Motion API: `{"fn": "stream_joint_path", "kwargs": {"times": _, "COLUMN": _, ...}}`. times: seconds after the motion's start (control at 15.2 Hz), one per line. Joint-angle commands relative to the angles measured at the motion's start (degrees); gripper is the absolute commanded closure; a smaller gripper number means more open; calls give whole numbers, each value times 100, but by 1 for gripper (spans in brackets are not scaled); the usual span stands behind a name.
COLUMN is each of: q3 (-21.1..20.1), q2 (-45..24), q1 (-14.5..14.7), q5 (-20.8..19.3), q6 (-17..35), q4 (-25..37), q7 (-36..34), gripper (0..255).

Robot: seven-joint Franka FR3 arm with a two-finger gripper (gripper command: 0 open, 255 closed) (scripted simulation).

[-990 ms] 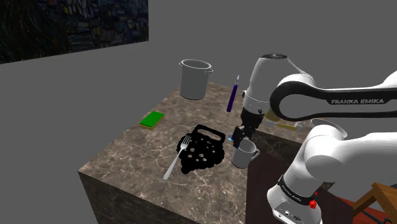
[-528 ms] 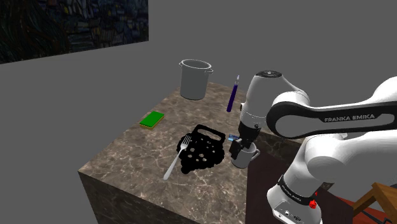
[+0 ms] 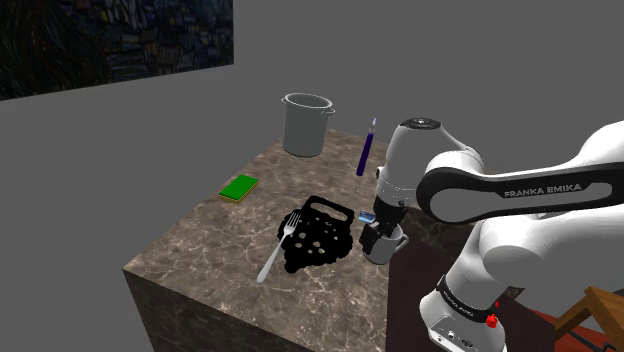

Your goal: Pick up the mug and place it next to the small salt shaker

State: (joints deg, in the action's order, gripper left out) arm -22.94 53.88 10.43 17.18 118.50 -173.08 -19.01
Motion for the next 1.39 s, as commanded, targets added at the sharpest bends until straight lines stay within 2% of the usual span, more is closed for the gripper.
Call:
{"fn": "stream_joint_path", "kwargs": {"times": 0.0, "q3": 0, "q2": 0, "q1": 0, "q5": 0, "q6": 0, "q4": 0, "q7": 0, "gripper": 0}}
{"fn": "stream_joint_path", "kwargs": {"times": 0.07, "q3": 0, "q2": 0, "q1": 0, "q5": 0, "q6": 0, "q4": 0, "q7": 0, "gripper": 0}}
{"fn": "stream_joint_path", "kwargs": {"times": 0.13, "q3": 0, "q2": 0, "q1": 0, "q5": 0, "q6": 0, "q4": 0, "q7": 0, "gripper": 255}}
{"fn": "stream_joint_path", "kwargs": {"times": 0.73, "q3": -1, "q2": 0, "q1": 1, "q5": 1, "q6": 1, "q4": -1, "q7": 0, "gripper": 255}}
{"fn": "stream_joint_path", "kwargs": {"times": 1.32, "q3": 247, "q2": 393, "q1": -105, "q5": -253, "q6": -906, "q4": 531, "q7": 30, "gripper": 255}}
